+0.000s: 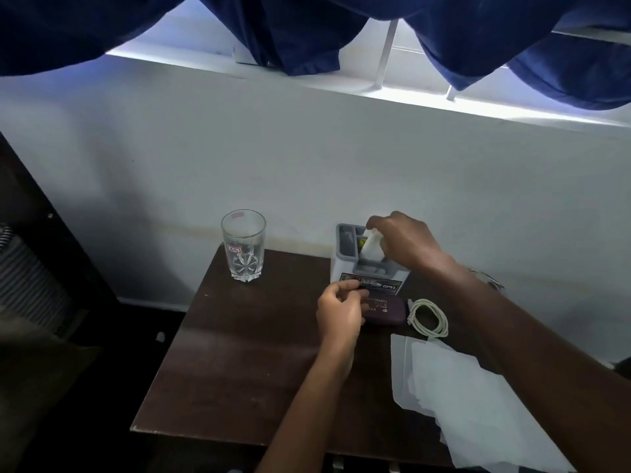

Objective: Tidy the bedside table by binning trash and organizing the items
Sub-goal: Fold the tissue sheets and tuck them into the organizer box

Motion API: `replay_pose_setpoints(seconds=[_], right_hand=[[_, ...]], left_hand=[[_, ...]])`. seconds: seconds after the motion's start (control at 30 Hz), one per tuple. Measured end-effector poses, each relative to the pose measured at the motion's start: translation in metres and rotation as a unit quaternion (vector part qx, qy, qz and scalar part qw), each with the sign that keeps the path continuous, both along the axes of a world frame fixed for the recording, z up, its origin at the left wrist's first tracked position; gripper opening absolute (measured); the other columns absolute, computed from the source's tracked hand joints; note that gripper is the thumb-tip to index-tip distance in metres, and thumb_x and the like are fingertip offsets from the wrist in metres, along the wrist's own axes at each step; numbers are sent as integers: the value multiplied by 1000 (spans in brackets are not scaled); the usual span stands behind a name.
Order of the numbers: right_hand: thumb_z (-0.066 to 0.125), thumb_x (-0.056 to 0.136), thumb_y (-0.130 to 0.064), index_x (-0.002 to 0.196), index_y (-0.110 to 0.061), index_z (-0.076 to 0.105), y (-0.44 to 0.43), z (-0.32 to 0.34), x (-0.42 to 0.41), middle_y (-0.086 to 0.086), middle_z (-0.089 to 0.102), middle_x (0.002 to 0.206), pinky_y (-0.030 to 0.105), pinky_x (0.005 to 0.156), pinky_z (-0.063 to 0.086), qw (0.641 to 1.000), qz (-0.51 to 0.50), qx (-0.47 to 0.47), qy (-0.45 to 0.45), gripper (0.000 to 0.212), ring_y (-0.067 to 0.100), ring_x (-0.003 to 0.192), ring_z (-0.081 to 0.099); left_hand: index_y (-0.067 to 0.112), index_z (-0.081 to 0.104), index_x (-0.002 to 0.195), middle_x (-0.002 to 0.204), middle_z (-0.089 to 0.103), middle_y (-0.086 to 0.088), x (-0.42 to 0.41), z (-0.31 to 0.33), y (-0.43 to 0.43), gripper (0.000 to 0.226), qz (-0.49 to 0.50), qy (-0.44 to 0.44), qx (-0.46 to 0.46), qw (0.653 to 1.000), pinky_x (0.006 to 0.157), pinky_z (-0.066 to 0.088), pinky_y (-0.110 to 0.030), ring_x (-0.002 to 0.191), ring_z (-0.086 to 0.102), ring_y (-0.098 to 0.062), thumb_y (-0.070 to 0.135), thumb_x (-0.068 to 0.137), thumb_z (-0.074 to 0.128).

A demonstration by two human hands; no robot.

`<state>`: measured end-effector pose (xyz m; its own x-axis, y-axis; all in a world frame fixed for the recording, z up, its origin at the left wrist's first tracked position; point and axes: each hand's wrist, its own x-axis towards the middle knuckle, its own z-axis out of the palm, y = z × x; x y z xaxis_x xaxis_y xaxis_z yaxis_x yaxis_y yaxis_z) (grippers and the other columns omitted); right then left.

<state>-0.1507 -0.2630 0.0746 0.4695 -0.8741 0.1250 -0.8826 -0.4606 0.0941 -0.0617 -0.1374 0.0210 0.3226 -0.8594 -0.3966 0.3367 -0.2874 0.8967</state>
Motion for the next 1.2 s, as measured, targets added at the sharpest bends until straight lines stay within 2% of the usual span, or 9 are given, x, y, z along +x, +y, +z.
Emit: replay_pose_setpoints(seconds=[0.13,0.23,0.33,0.43,0.5,0.63,0.77,0.9,1.2], right_hand=[[53,84,-7,129,-23,50,0,-9,-7,13,58,118,36,81,44,998,-15,35,-58,48,32,104,54],[66,80,-11,129,-17,51,13,0,-24,8,61,116,37,88,44,976,-26,39,-213,51,25,109,50],[69,80,-10,116,-11,61,44,6,-59,4,63,100,24,78,43,917,-78,46,-388,37,18,92,56],[67,80,-6,95,-8,69,79,-8,-107,5,67,85,8,60,45,855,-171,77,-483,15,15,75,60],[66,80,-2,91,-4,69,98,-27,-139,12,67,82,15,60,45,811,-250,92,-521,12,19,72,60],[61,81,4,90,2,66,117,-57,-186,16,64,83,19,51,42,762,-352,150,-523,11,19,62,55],[64,76,6,84,1,69,118,-72,-220,12,63,79,21,56,42,795,-382,132,-452,11,22,74,57],[64,71,7,76,-4,66,115,-85,-249,11,64,82,32,75,49,822,-411,171,-355,12,26,83,59],[59,72,7,63,-5,65,112,-99,-263,14,68,84,34,77,52,808,-414,231,-350,16,29,87,62]], left_hand=[[22,57,95,94,68,2,0,1,1,19,-13,-7,7,1000,68,50,-25,81,64,-11,8,93,45],[22,57,96,96,68,1,0,1,1,19,-22,-15,9,1000,71,50,-26,82,64,-11,8,93,45],[20,57,99,95,67,1,-3,1,1,19,-34,-24,14,999,69,48,-25,83,63,-12,8,94,43],[18,57,100,94,67,1,-10,0,1,18,-58,-33,20,998,67,46,-23,84,62,-14,10,96,41],[18,58,97,92,67,2,-18,-3,2,18,-81,-43,21,996,67,46,-24,84,62,-15,10,96,41],[16,59,96,90,68,2,-36,-8,3,18,-129,-65,27,989,70,47,-27,78,61,-13,11,95,42],[19,60,87,94,69,-3,-58,-12,5,20,-169,-90,33,981,65,46,-29,73,59,-14,9,94,44],[18,60,89,101,69,-6,-75,-14,7,21,-215,-131,27,967,63,42,-24,78,59,-15,8,94,43],[10,61,101,94,67,-2,-98,-22,7,19,-265,-191,21,945,67,44,-25,79,60,-16,6,94,44]])
